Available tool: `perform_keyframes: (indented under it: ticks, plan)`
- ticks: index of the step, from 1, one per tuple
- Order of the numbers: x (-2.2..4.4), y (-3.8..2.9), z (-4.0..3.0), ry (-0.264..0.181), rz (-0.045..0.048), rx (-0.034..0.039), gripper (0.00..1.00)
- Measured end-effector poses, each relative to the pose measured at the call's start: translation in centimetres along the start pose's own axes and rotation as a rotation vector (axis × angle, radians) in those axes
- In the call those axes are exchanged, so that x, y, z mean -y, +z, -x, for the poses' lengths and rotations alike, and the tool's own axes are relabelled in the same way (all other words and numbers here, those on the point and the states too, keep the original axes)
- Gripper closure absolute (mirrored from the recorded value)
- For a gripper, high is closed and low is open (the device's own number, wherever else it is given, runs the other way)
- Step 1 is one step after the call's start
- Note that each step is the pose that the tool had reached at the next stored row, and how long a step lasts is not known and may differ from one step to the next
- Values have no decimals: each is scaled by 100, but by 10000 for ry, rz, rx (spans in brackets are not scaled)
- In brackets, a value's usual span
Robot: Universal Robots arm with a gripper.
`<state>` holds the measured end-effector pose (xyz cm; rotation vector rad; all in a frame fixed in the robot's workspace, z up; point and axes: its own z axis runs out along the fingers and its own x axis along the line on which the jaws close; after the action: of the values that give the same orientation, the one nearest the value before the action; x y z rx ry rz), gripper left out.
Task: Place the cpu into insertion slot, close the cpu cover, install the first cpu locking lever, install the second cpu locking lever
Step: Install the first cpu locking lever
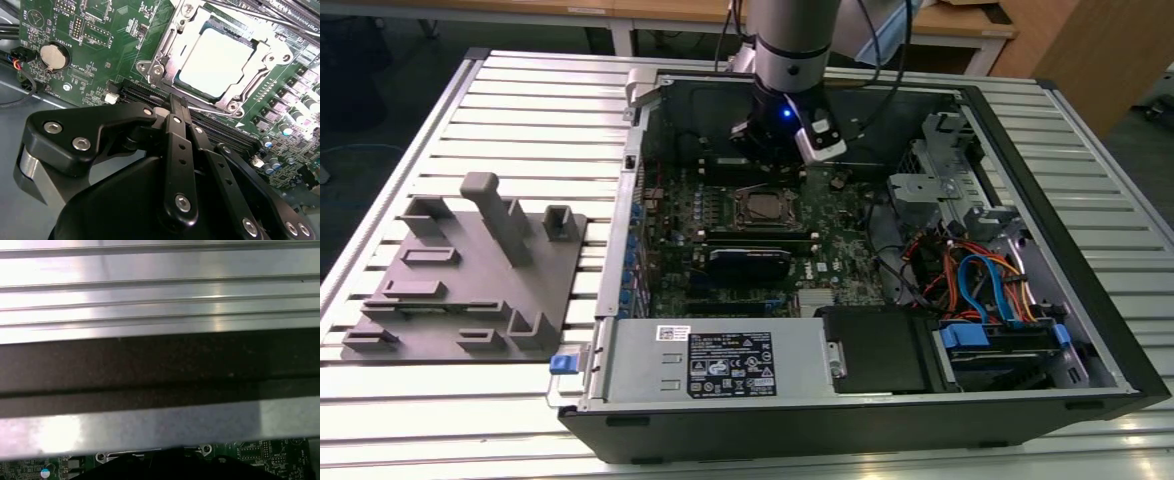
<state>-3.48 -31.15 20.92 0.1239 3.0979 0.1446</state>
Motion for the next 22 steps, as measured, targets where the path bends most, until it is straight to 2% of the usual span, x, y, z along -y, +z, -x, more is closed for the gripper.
perform_keyframes:
  ticks: [22]
  plan:
    - [7, 97, 23, 4, -3, -39, 90]
